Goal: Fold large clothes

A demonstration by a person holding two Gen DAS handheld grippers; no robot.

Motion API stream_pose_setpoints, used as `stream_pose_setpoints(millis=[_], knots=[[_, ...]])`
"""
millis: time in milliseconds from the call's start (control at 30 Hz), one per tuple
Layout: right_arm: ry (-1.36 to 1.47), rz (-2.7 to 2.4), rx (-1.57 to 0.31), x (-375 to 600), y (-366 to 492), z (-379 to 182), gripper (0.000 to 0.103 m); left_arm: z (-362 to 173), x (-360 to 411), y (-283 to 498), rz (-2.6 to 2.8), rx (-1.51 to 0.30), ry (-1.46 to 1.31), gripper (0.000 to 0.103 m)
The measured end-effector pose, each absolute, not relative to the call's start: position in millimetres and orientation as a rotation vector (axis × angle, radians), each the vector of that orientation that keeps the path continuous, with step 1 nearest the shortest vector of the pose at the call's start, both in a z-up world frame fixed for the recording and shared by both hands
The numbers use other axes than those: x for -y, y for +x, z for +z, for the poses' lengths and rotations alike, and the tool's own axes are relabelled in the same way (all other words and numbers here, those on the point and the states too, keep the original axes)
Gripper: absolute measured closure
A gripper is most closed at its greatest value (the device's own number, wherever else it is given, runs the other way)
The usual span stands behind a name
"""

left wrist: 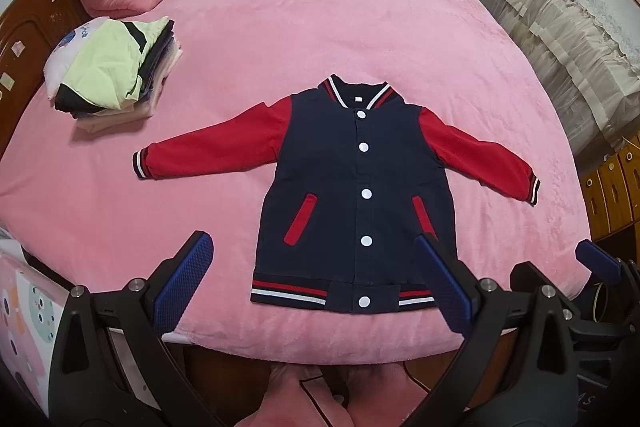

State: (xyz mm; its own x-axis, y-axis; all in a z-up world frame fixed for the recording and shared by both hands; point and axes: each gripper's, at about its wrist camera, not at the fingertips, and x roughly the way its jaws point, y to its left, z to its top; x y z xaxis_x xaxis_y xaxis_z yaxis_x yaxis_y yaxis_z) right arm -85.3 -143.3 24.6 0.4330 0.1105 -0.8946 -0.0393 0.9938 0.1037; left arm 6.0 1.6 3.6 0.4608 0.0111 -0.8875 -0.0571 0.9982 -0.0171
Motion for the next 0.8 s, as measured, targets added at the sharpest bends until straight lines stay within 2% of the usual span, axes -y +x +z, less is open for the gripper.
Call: stream_pose_setpoints(millis=[800], knots=[[0.074, 0.084, -1.137, 152.8, -78.4, 16.7, 0.001, -0.1, 7.5, 2.9, 0.043, -1.092, -0.041, 0.003]])
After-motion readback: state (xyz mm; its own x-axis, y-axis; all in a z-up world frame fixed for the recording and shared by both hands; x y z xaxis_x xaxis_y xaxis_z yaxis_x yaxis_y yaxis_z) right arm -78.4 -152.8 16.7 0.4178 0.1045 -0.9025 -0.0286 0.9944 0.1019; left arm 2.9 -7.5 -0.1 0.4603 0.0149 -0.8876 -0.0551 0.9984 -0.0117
